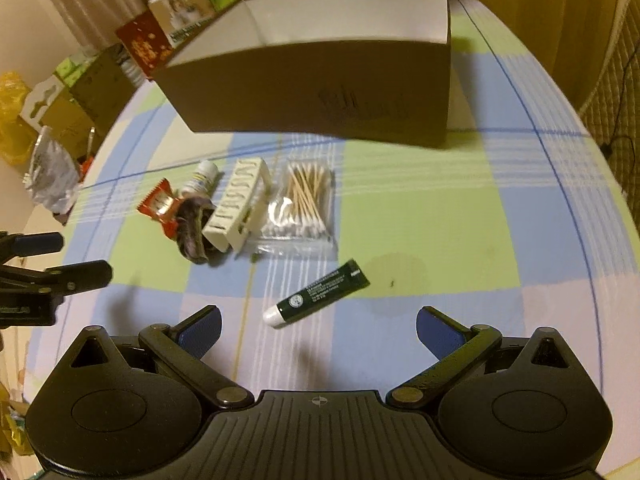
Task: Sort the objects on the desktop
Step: 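Move the right tool to the green tube while the left tool moves to the brown scrunchie, then grasp the green tube with the right tool while the left tool grasps the brown scrunchie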
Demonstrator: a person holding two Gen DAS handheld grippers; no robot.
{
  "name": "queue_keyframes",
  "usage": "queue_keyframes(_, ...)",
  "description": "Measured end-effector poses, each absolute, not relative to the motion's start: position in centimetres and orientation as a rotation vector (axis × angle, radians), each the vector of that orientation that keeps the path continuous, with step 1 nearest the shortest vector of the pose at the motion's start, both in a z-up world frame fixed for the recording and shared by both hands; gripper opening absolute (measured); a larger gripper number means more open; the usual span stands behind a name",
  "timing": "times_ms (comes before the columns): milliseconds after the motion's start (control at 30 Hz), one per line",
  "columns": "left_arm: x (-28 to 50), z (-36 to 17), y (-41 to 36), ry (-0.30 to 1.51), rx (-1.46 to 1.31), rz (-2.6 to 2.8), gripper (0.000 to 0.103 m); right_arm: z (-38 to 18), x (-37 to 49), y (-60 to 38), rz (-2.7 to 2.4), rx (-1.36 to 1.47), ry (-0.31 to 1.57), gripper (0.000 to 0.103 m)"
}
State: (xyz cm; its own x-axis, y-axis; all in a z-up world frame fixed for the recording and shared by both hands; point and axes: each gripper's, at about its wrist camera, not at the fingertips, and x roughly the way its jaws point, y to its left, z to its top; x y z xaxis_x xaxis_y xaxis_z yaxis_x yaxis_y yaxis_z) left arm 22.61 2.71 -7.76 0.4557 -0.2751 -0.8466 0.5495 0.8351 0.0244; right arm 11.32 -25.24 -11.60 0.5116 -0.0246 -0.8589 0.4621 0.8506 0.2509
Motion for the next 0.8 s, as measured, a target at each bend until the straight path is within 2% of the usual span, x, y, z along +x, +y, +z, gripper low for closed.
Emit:
queue_keyframes(167, 23.1, -8.4, 3.0, 0.979, 0.311, -0.514, 0.098, -13.2, 12.3, -24.7, -0.341, 0.454, 1.017, 0.100)
queue_keyframes(233, 23.4, -8.8, 3.1, 0.983, 0.310, -0.510, 0.098, -13.6, 12.7, -24.7, -0.354, 0.444, 1.008, 0.093)
queue_keyframes(300, 23.8, -9.1, 3.1, 0.990, 0.308, -0.506, 0.098, -13.9, 13.1, -24.8, -0.364, 0.448, 1.008, 0.078)
queue_keyframes(400, 24.3, -9.7, 3.2, 1.000, 0.312, -0.503, 0.098, -14.5, 13.7, -25.0, -0.386, 0.470, 1.014, 0.068)
queue_keyframes(533, 25.0, -10.2, 3.3, 1.006, 0.317, -0.497, 0.098, -15.2, 14.5, -24.7, -0.382, 0.465, 1.024, 0.058)
queue_keyframes(633, 25.4, -10.3, 3.3, 1.008, 0.313, -0.503, 0.098, -15.8, 14.7, -24.6, -0.382, 0.443, 1.037, 0.047)
queue_keyframes(700, 25.6, -10.4, 3.2, 1.006, 0.315, -0.517, 0.098, -15.9, 14.5, -24.8, -0.390, 0.406, 1.040, 0.032)
queue_keyframes(800, 25.9, -10.6, 2.9, 1.004, 0.320, -0.542, 0.097, -16.0, 14.0, -25.5, -0.384, 0.387, 1.037, 0.019)
